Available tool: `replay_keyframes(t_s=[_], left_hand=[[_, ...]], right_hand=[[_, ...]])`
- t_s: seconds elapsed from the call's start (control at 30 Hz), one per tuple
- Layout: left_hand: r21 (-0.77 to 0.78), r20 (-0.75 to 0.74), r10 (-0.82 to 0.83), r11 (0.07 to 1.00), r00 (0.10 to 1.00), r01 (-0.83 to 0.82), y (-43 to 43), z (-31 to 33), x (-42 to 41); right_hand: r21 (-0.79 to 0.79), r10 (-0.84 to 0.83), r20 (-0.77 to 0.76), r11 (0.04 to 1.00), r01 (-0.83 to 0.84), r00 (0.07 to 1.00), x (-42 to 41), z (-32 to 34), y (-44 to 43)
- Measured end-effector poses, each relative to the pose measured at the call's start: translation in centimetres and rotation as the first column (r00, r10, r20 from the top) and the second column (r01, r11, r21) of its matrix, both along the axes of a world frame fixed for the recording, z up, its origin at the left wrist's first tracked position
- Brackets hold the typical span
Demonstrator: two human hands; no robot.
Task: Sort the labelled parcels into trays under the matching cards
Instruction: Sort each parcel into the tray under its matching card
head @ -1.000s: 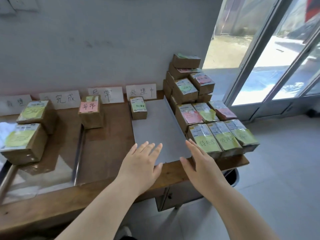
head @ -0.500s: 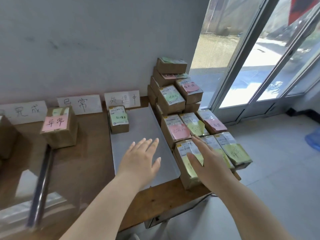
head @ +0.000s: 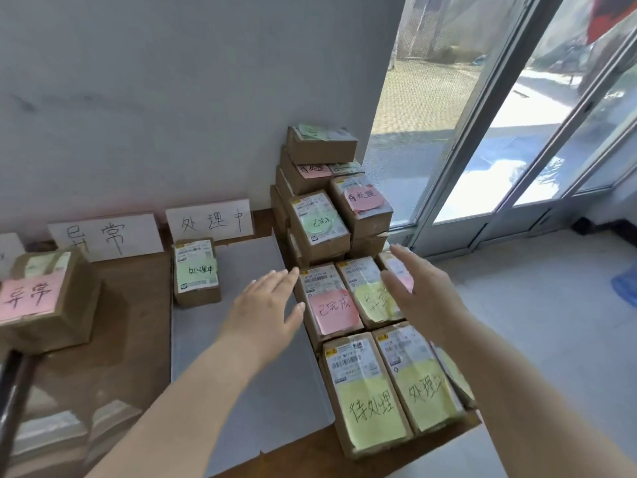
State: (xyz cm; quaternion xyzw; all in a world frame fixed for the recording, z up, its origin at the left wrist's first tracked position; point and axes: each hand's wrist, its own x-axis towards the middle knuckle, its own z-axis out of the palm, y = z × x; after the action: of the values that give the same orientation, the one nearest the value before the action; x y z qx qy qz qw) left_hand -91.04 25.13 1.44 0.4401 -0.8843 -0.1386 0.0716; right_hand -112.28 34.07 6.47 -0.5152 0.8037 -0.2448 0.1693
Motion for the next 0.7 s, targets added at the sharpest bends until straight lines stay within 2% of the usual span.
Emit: replay_keyframes(t_s=[0.1, 0.2, 0.33, 0.43, 0.53, 0.7], left_hand=[[-0.005, 0.011, 0.079, 0.997, 0.997, -0.079, -1.7, 0.2, -1.7], [0.035, -0.006, 0.168, 0.985, 0.986, -0.167, -3.1, 0.6, -4.1], [0.213, -0.140, 0.331, 0.931, 0.933, -0.298, -5.2, 0.1, -7.8], [0.388, -0.207, 0.499, 0.831, 0.841, -0.398, -6.8, -1.3, -9.9], [0.584, -0.281, 0.669, 0.688, 0.688, -0.431, -8.0, -2.3, -11.0], [0.732, -0.290, 0.776, 0.557, 0.560, -0.392, -9.5, -3.6, -12.1]], right_hand=[[-0.052, -0.076, 0.144, 0.995, 0.085, 0.987, -4.1, -0.2, -3.4], [-0.041, -0.094, 0.222, 0.994, 0.106, 0.970, -8.0, -1.2, -7.3], [0.011, -0.083, 0.252, 0.997, 0.083, 0.964, -11.6, -3.1, -12.0], [0.038, -0.091, 0.351, 0.996, 0.083, 0.932, -13.4, -4.7, -14.8], [0.065, -0.093, 0.380, 0.995, 0.073, 0.920, -14.6, -6.0, -16.6], [0.057, -0.084, 0.512, 0.996, 0.063, 0.855, -14.4, -6.2, -17.8]])
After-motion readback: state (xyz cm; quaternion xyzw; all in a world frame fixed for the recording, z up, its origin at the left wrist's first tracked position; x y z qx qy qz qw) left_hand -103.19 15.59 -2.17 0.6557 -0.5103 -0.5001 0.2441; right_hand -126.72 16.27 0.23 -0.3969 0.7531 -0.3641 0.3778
